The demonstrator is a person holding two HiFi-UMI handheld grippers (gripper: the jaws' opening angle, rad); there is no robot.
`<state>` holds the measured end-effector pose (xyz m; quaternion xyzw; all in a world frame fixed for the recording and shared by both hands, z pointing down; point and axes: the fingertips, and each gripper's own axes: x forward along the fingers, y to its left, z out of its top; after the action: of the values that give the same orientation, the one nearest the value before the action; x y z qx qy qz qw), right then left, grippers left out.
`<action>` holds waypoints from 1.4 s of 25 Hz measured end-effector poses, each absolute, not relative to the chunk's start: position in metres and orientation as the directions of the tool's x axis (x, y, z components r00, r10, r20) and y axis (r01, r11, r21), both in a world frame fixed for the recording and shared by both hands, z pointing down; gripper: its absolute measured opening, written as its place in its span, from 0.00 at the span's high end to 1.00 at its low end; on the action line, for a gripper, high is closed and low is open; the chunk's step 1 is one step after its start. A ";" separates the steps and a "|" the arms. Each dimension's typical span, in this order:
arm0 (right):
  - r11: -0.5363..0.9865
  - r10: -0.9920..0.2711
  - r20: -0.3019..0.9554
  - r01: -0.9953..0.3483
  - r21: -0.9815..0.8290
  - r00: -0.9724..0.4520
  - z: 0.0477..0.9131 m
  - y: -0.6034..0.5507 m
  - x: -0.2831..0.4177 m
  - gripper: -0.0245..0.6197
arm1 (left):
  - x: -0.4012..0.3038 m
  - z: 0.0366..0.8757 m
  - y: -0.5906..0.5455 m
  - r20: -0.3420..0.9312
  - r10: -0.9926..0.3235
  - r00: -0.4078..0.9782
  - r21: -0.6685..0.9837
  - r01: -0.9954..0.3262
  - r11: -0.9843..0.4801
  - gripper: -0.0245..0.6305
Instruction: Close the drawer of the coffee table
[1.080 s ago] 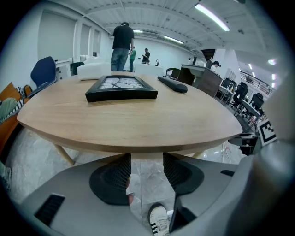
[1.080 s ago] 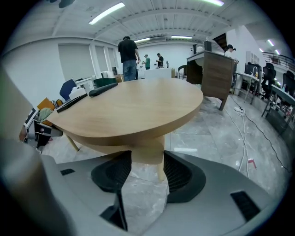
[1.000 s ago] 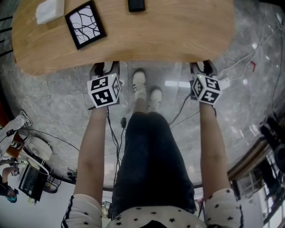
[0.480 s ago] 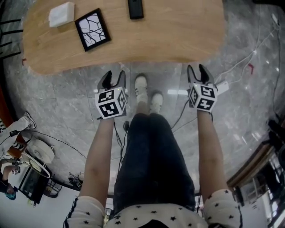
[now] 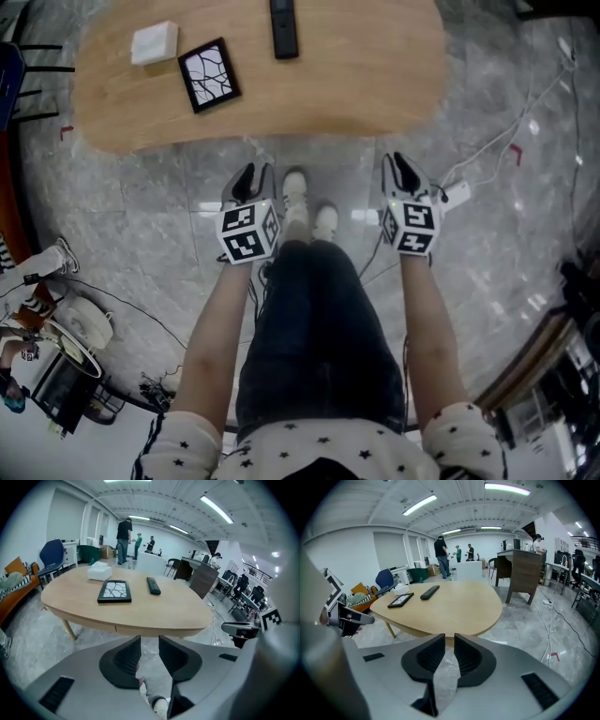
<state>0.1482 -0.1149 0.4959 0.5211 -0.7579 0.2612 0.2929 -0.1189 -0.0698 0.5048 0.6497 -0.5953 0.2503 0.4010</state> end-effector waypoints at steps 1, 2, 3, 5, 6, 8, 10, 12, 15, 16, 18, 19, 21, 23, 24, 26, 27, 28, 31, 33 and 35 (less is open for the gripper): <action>0.322 -0.639 0.713 -0.942 -0.093 -0.289 0.488 -0.112 0.147 0.86 | -0.115 0.497 -0.068 0.800 -0.577 0.165 0.222 -0.975 0.029 0.77; 0.322 -0.642 0.709 -0.942 -0.096 -0.292 0.481 -0.109 0.146 0.88 | -0.112 0.490 -0.066 0.797 -0.581 0.164 0.223 -0.974 0.030 0.79; 0.320 -0.644 0.707 -0.942 -0.100 -0.294 0.473 -0.106 0.145 0.89 | -0.109 0.482 -0.063 0.794 -0.585 0.164 0.225 -0.974 0.033 0.80; 0.315 -0.647 0.705 -0.944 -0.101 -0.291 0.459 -0.098 0.146 0.93 | -0.103 0.467 -0.058 0.786 -0.594 0.170 0.238 -0.971 0.037 0.81; 0.315 -0.649 0.703 -0.944 -0.099 -0.291 0.451 -0.095 0.146 0.95 | -0.099 0.459 -0.056 0.781 -0.599 0.177 0.248 -0.968 0.038 0.81; 0.328 -0.650 0.698 -0.939 -0.100 -0.301 0.436 -0.089 0.144 0.95 | -0.093 0.444 -0.052 0.771 -0.608 0.187 0.263 -0.964 0.037 0.82; 0.352 -0.646 0.694 -0.931 -0.100 -0.319 0.420 -0.084 0.139 0.95 | -0.087 0.428 -0.049 0.764 -0.616 0.191 0.268 -0.963 0.034 0.82; 0.372 -0.642 0.690 -0.923 -0.100 -0.334 0.404 -0.078 0.136 0.95 | -0.082 0.413 -0.045 0.758 -0.622 0.194 0.274 -0.961 0.034 0.83; 0.393 -0.638 0.681 -0.913 -0.112 -0.359 0.380 -0.069 0.130 0.95 | -0.074 0.390 -0.039 0.748 -0.631 0.203 0.287 -0.957 0.032 0.84; 0.402 -0.638 0.676 -0.908 -0.116 -0.369 0.372 -0.066 0.127 0.95 | -0.071 0.383 -0.038 0.745 -0.635 0.205 0.289 -0.957 0.031 0.84; 0.416 -0.639 0.667 -0.901 -0.119 -0.384 0.357 -0.061 0.123 0.95 | -0.066 0.368 -0.035 0.738 -0.642 0.207 0.291 -0.956 0.026 0.84; 0.417 -0.641 0.664 -0.901 -0.121 -0.386 0.348 -0.059 0.122 0.95 | -0.064 0.360 -0.034 0.735 -0.645 0.210 0.295 -0.955 0.024 0.85; 0.410 -0.648 0.657 -0.903 -0.127 -0.386 0.331 -0.056 0.121 0.95 | -0.058 0.345 -0.031 0.727 -0.650 0.220 0.304 -0.953 0.018 0.85; 0.411 -0.649 0.651 -0.901 -0.136 -0.394 0.318 -0.050 0.118 0.95 | -0.054 0.330 -0.030 0.719 -0.657 0.227 0.306 -0.952 0.006 0.85; 0.414 -0.649 0.647 -0.899 -0.141 -0.400 0.313 -0.048 0.117 0.95 | -0.051 0.323 -0.029 0.715 -0.660 0.229 0.305 -0.952 0.000 0.85; 0.418 -0.655 0.634 -0.896 -0.149 -0.411 0.300 -0.043 0.114 0.95 | -0.048 0.310 -0.027 0.708 -0.667 0.231 0.302 -0.953 -0.010 0.85; 0.420 -0.658 0.627 -0.894 -0.153 -0.417 0.293 -0.041 0.112 0.95 | -0.047 0.304 -0.026 0.706 -0.670 0.232 0.301 -0.954 -0.013 0.85; 0.424 -0.660 0.622 -0.892 -0.156 -0.422 0.286 -0.039 0.111 0.95 | -0.046 0.297 -0.024 0.703 -0.672 0.233 0.301 -0.954 -0.016 0.85; 0.437 -0.662 0.609 -0.885 -0.159 -0.437 0.268 -0.031 0.107 0.95 | -0.043 0.278 -0.018 0.695 -0.677 0.243 0.307 -0.951 -0.026 0.86; 0.442 -0.665 0.601 -0.882 -0.162 -0.444 0.258 -0.026 0.106 0.95 | -0.040 0.268 -0.013 0.689 -0.681 0.249 0.310 -0.950 -0.033 0.86; 0.447 -0.670 0.592 -0.880 -0.159 -0.447 0.247 -0.023 0.106 0.95 | -0.038 0.260 -0.009 0.683 -0.685 0.253 0.312 -0.949 -0.040 0.86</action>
<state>0.1056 -0.0230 0.2469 0.4733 -0.8190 0.2294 0.2291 -0.0379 -0.0086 0.2597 0.6989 -0.5847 0.1773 0.3719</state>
